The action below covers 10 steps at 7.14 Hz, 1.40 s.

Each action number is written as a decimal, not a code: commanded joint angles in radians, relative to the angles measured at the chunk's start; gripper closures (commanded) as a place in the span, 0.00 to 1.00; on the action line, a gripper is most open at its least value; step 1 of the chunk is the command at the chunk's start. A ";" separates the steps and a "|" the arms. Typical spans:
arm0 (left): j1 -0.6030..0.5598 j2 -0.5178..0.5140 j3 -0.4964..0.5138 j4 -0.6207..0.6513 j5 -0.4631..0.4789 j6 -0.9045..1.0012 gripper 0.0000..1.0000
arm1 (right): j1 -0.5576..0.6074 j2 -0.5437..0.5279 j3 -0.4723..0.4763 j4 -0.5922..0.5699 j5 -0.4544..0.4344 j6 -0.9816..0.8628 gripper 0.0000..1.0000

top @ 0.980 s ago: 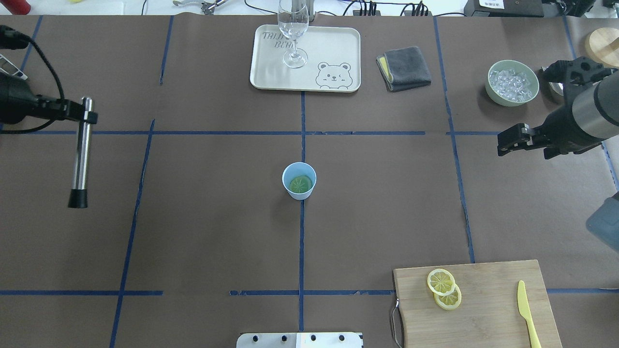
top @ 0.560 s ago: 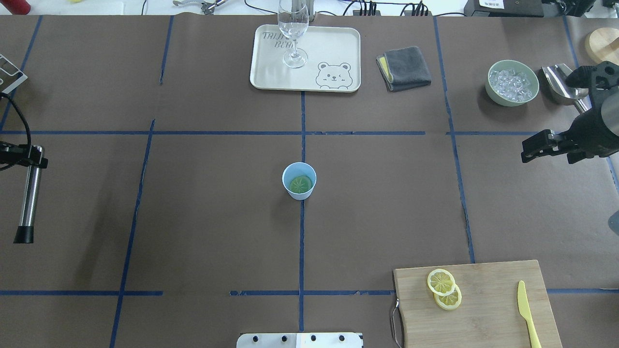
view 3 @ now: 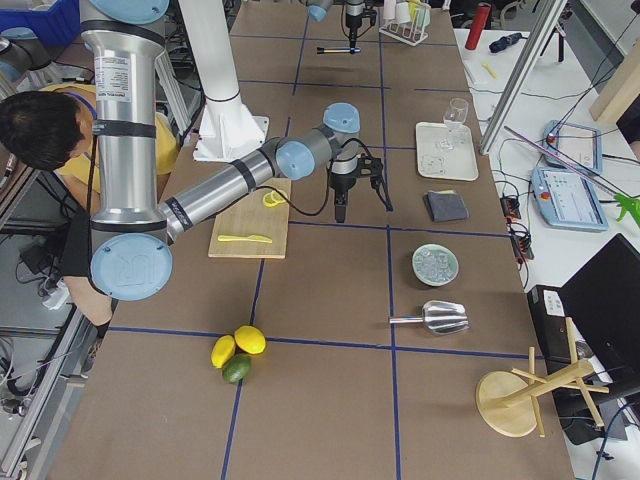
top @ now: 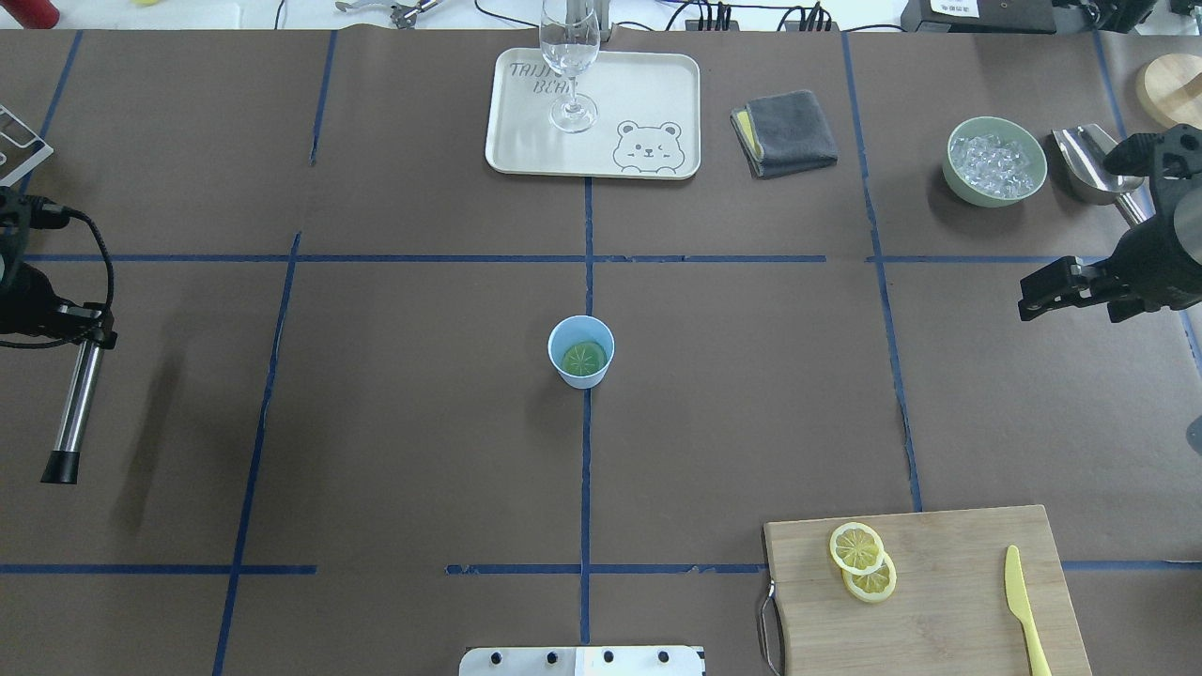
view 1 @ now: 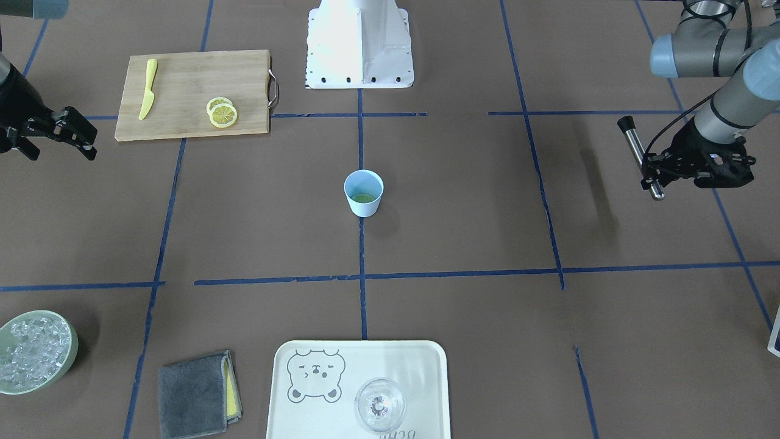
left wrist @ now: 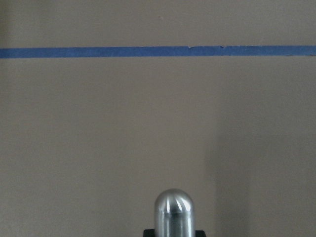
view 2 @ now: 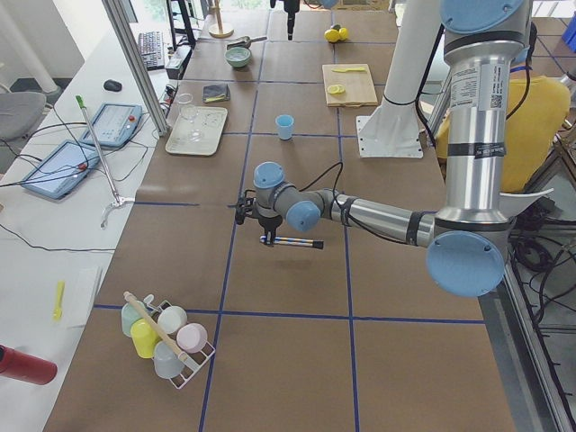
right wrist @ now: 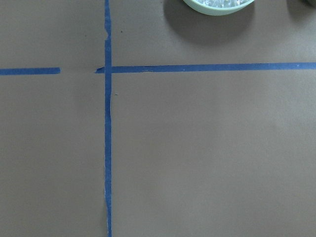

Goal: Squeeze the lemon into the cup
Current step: 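Lower the muddler onto the table with the left gripper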

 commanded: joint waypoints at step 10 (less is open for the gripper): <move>0.097 -0.095 0.089 0.030 0.038 -0.086 1.00 | -0.001 -0.002 -0.004 0.000 0.000 0.002 0.00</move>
